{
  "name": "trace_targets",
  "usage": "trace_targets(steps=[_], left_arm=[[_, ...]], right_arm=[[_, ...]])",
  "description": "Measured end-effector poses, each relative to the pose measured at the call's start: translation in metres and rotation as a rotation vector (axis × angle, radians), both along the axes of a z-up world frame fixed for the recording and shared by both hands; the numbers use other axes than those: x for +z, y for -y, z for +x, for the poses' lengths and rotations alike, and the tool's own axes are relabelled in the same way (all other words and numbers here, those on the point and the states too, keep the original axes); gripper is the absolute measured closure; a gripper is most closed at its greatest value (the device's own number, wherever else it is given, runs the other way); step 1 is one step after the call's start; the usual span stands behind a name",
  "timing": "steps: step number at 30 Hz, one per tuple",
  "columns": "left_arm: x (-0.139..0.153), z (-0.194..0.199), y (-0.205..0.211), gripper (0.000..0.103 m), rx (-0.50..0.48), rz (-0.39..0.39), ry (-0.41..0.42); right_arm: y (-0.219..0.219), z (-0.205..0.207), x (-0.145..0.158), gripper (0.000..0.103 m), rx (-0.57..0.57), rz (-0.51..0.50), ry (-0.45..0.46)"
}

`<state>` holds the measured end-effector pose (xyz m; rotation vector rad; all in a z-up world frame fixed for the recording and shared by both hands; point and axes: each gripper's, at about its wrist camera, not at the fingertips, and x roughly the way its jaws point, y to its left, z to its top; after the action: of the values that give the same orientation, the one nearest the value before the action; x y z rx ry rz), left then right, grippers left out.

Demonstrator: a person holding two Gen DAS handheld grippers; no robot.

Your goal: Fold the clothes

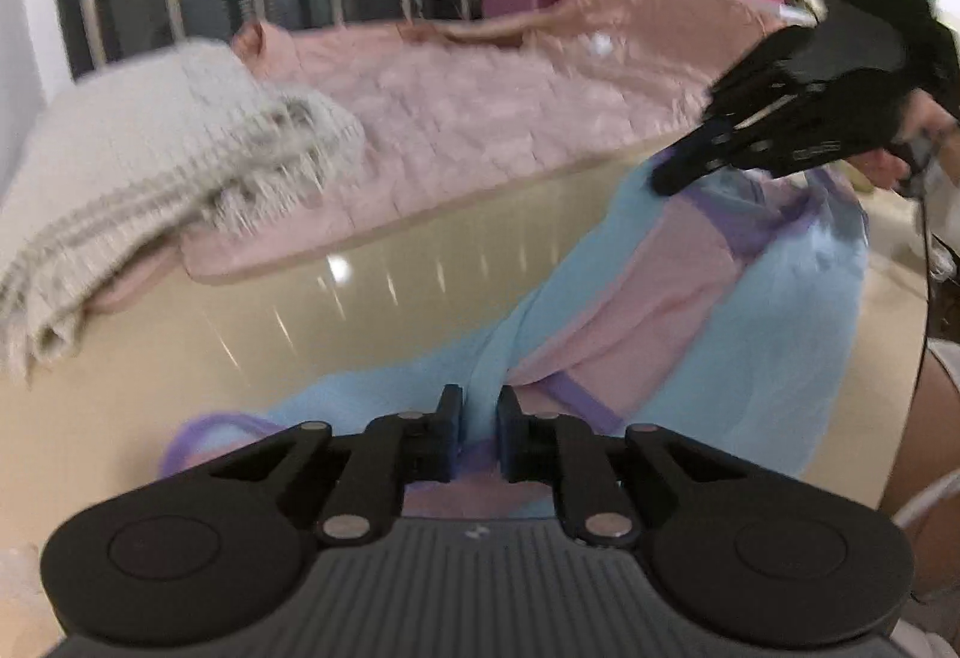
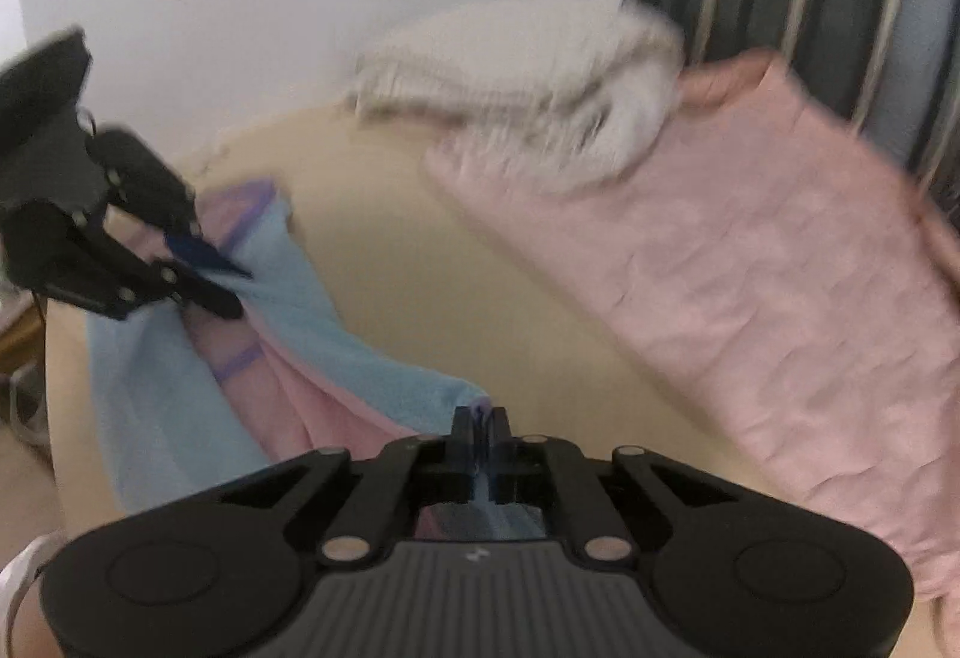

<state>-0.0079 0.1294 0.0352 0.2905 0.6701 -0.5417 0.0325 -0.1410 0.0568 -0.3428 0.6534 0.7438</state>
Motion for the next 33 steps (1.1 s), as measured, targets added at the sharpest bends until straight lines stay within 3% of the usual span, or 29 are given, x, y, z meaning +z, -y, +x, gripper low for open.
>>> trace_targets(steps=[3,7,10,11,13,14,15,18,22,25,28,31,33], left_arm=[[0.008,-0.016,0.003,0.093,0.017,0.005,0.083],[-0.001,-0.043,0.013,0.092,-0.001,0.109,0.111],[-0.009,-0.045,0.009,0.091,0.006,0.114,0.063],[-0.008,-0.042,0.005,0.086,0.028,0.104,0.056],[-0.006,-0.035,-0.002,0.068,0.073,0.082,0.042],[-0.005,-0.032,-0.005,0.053,0.095,0.071,0.035],[-0.004,-0.029,-0.009,0.046,0.118,0.060,0.028],[0.000,-0.020,-0.020,0.045,0.185,0.027,0.007],[0.004,-0.008,-0.035,0.045,0.274,-0.017,-0.021],[0.006,0.000,-0.044,0.045,0.335,-0.044,-0.040],[0.000,-0.001,-0.044,0.044,0.355,-0.039,-0.049],[-0.005,-0.001,-0.044,0.040,0.375,-0.034,-0.058],[-0.008,-0.002,-0.044,0.034,0.388,-0.030,-0.064]], right_arm=[[0.014,-0.040,0.017,0.100,0.036,0.040,0.172],[0.023,-0.094,0.007,0.100,0.065,-0.013,0.284],[0.019,-0.117,-0.019,0.100,0.107,-0.057,0.235],[0.017,-0.122,-0.028,0.100,0.119,-0.076,0.218],[0.015,-0.125,-0.039,0.100,0.118,-0.096,0.184],[0.014,-0.126,-0.041,0.100,0.117,-0.097,0.170],[0.014,-0.127,-0.042,0.099,0.111,-0.094,0.166],[0.017,-0.127,-0.040,0.097,0.106,-0.087,0.138],[0.036,-0.119,-0.017,0.075,0.068,-0.007,0.123],[0.064,-0.080,0.003,0.074,-0.141,0.042,0.079],[0.078,-0.038,0.003,0.072,-0.314,-0.010,0.029],[0.080,-0.009,-0.016,0.074,-0.351,-0.007,-0.076],[0.083,-0.002,-0.030,0.096,-0.393,-0.014,-0.114]])
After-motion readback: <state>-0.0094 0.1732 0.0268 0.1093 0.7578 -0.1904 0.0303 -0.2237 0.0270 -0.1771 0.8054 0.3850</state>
